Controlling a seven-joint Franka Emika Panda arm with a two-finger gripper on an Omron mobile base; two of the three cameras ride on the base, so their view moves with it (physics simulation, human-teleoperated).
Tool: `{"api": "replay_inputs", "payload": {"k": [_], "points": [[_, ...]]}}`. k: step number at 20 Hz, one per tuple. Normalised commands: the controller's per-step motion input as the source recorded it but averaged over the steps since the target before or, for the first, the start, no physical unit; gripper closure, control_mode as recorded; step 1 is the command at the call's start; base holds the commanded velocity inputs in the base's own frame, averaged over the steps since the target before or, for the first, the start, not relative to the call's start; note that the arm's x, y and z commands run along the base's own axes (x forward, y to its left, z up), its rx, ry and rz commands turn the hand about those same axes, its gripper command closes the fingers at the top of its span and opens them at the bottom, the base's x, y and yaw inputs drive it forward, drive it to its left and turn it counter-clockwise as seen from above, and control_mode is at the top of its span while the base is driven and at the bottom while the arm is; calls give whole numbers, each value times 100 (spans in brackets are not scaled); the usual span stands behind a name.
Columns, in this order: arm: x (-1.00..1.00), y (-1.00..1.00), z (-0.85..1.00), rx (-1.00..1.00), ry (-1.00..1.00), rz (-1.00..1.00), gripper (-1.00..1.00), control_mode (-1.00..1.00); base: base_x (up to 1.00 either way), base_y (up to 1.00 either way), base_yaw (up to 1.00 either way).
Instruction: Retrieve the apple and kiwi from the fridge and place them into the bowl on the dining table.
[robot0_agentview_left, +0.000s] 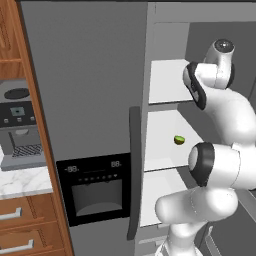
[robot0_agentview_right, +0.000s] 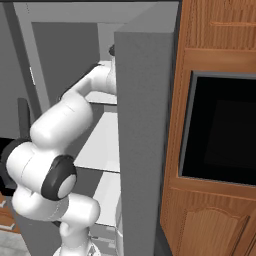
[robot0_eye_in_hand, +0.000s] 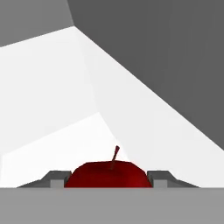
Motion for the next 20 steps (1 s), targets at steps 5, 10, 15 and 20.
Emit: {"api": "replay_inputs", "payload": {"k": [5, 10, 15, 20], "points": [[-100, 54, 0, 0, -1, 0, 100, -100, 0, 0, 0], [-100, 86, 0, 0, -1, 0, 100, -100, 0, 0, 0], [-100, 90, -21, 0, -12, 0, 100, -100, 0, 0, 0], [-100, 52, -40, 11, -43, 0, 100, -100, 0, 0, 0]]}}
